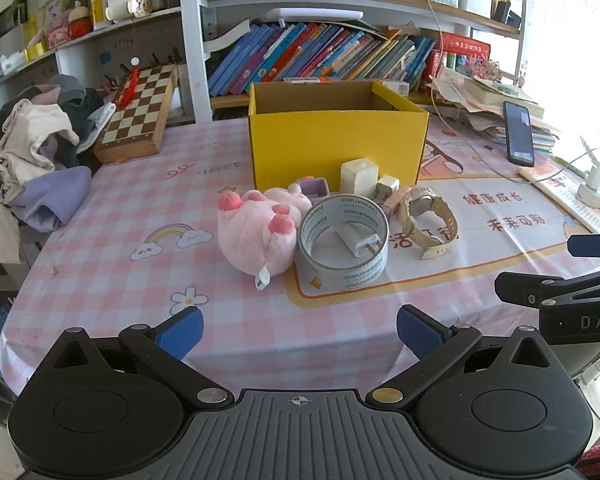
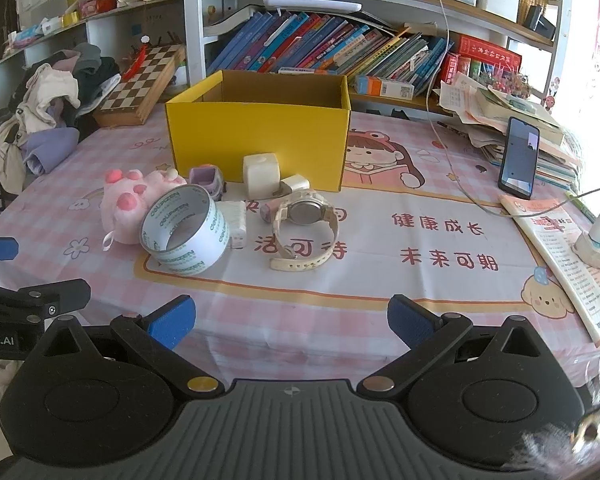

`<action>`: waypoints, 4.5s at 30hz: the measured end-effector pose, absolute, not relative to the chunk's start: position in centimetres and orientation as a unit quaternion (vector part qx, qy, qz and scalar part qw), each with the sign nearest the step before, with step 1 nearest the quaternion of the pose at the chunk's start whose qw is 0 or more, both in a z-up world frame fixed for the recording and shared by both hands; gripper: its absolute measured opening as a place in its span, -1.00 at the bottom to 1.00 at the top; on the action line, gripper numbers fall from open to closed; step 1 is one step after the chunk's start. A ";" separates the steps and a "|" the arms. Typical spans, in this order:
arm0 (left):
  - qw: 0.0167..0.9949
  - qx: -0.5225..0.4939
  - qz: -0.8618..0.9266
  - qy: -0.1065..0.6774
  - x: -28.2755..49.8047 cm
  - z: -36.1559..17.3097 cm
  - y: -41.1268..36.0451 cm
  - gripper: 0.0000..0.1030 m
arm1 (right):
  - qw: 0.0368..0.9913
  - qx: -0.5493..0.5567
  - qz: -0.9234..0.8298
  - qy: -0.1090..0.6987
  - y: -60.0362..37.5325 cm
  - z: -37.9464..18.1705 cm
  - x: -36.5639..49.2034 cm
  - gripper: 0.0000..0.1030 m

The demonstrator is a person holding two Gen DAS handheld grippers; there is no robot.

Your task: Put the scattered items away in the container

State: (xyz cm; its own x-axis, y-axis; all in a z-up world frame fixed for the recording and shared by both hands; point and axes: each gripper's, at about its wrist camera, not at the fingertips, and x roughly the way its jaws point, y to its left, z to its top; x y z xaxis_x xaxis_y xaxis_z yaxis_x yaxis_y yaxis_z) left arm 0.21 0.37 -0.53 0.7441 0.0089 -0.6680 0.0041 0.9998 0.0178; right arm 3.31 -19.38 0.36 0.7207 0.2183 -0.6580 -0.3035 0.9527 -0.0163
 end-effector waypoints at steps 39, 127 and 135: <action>0.933 -0.004 -0.038 0.358 0.7 -0.7 0.4 1.00 | 0.924 -0.058 0.145 0.350 -19.3 0.2 4.1 1.00; 0.927 -0.007 -0.022 0.375 6.7 -1.3 1.7 1.00 | 0.906 -0.074 0.172 0.380 -18.0 -0.8 12.1 0.90; 0.927 -0.032 -0.016 0.373 7.5 -1.2 2.4 1.00 | 0.903 -0.075 0.172 0.385 -17.9 -1.1 13.1 0.90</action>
